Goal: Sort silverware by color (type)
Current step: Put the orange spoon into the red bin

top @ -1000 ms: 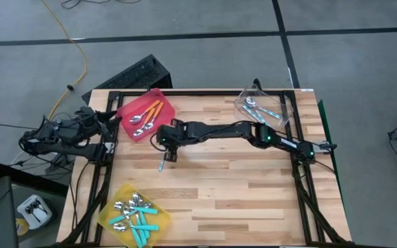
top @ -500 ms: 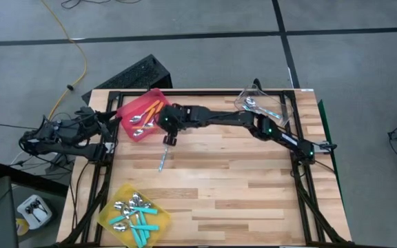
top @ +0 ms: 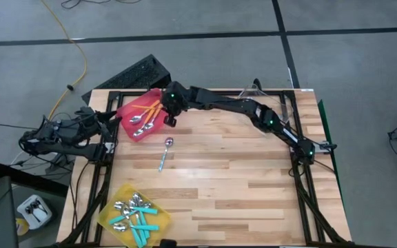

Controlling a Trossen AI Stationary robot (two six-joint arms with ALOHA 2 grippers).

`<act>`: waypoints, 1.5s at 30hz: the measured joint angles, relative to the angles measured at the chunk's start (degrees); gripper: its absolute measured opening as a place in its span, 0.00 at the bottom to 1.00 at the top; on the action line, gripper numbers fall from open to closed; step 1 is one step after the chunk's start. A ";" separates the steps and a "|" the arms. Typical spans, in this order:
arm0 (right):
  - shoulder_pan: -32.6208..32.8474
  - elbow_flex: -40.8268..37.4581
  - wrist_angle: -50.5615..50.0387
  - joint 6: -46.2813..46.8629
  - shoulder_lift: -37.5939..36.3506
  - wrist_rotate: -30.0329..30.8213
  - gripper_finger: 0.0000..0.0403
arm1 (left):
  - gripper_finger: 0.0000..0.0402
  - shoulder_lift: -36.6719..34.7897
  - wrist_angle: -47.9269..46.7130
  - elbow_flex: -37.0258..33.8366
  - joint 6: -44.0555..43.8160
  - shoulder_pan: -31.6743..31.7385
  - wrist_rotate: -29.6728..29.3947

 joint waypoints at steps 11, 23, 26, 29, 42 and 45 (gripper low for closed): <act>-2.11 -0.71 5.75 1.56 0.61 -7.94 0.10 | 0.51 0.00 0.02 0.00 0.02 0.00 0.00; -5.26 -0.11 6.54 15.18 0.60 -22.61 0.10 | 0.51 0.00 0.02 0.00 0.04 -0.01 0.00; -7.20 0.07 5.10 16.25 0.43 -23.71 0.10 | 0.51 0.00 0.02 0.01 0.04 0.00 -0.01; -9.23 0.02 4.63 19.75 0.55 -26.16 0.10 | 0.51 0.00 0.02 0.02 0.04 0.00 0.00; -6.21 0.02 6.12 23.93 0.63 -30.81 0.09 | 0.51 0.00 0.02 0.01 0.07 0.00 -0.02; -5.61 0.02 7.21 24.91 0.63 -26.00 0.09 | 0.51 0.00 0.02 0.00 0.07 -0.01 -0.02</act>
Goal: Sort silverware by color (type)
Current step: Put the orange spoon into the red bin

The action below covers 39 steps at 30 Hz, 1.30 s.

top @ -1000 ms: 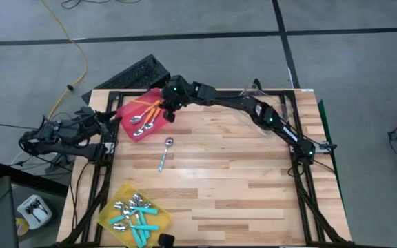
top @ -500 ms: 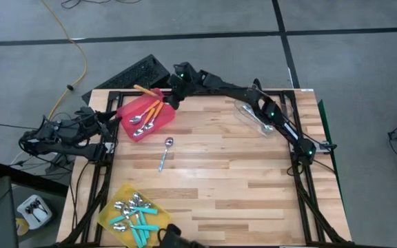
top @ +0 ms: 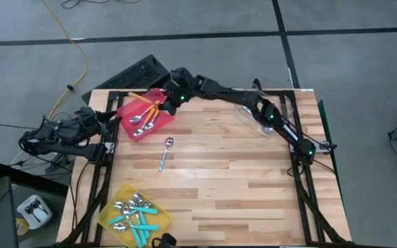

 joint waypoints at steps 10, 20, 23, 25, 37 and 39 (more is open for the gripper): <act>0.21 -1.28 3.44 2.25 0.99 8.72 0.09 | 0.51 0.00 0.00 0.00 0.02 0.01 0.00; -0.13 -1.29 2.70 2.99 5.63 11.27 0.09 | 0.51 0.00 -0.04 0.01 0.01 0.00 0.00; -0.25 -1.31 2.87 3.18 6.36 11.07 0.09 | 0.51 -0.02 -0.04 0.02 0.02 -0.01 0.00; -0.32 -1.50 2.37 3.32 7.00 11.27 0.09 | 0.51 0.00 0.01 0.01 0.02 0.00 -0.02; -0.14 -1.38 6.29 3.47 7.54 11.85 0.10 | 0.51 -0.02 0.00 0.00 0.02 0.00 0.00; -0.12 -1.38 5.68 3.61 7.54 11.88 0.11 | 0.51 -0.02 0.00 0.00 0.02 -0.01 0.00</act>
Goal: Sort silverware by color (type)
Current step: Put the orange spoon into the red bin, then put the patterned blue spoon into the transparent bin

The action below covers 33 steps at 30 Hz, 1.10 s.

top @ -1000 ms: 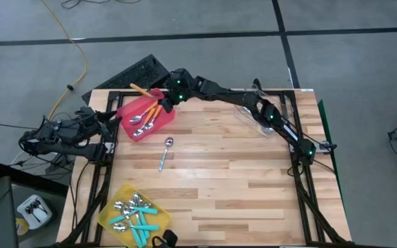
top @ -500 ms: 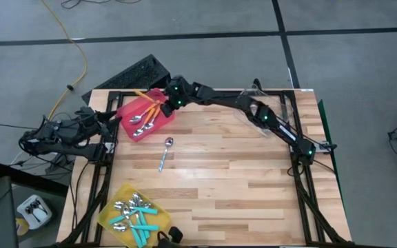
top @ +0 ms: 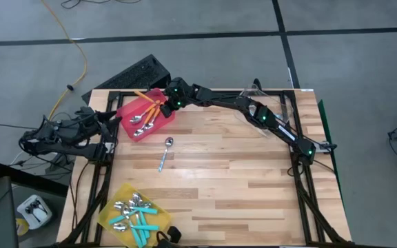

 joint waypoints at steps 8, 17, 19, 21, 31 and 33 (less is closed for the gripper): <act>-0.02 0.00 -0.03 0.00 0.00 0.22 0.12 | 0.51 0.00 0.00 0.02 0.00 0.00 0.00; -0.01 0.00 0.24 -1.80 0.00 2.09 0.14 | 0.51 0.00 0.01 0.01 0.00 0.01 0.00; -0.02 0.00 0.39 -1.84 0.00 2.09 0.17 | 0.51 0.01 0.00 0.01 0.01 0.01 0.00; 0.00 0.00 0.47 -1.84 0.00 2.09 0.20 | 0.51 0.02 0.01 0.02 0.00 0.02 0.00; 0.00 0.00 0.56 -1.86 -0.02 2.09 0.34 | 0.51 0.01 0.00 0.02 0.00 0.02 0.00; 0.00 0.00 0.54 -1.91 -0.02 2.08 0.35 | 0.51 0.00 0.02 0.00 0.00 0.02 0.00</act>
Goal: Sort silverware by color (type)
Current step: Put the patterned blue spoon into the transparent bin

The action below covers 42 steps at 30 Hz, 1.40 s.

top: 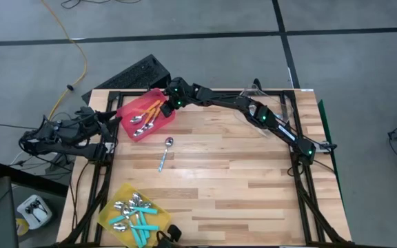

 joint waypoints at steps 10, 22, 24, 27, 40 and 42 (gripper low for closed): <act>-0.29 1.19 0.68 -3.38 -3.06 -2.42 0.36 | 0.51 0.02 -0.02 0.00 0.00 0.00 0.00; 4.99 1.29 -7.11 -12.74 -13.83 -3.68 0.36 | 0.51 0.00 -0.02 0.00 -0.01 -0.01 0.00; 6.65 1.29 -9.83 -15.95 -15.46 -3.64 0.36 | 0.51 0.02 -0.06 0.00 -0.02 0.00 0.00; 9.76 1.29 -14.48 -21.88 -17.21 -3.64 0.36 | 0.51 0.00 -0.06 0.02 -0.04 -0.02 0.00; 23.79 0.16 -23.48 -44.73 -16.43 6.78 0.37 | 0.51 0.02 -0.09 0.01 -0.07 0.00 0.02; 25.40 -0.18 -25.47 -46.79 -15.72 11.08 0.40 | 0.51 0.00 -0.09 0.02 -0.07 -0.01 -0.02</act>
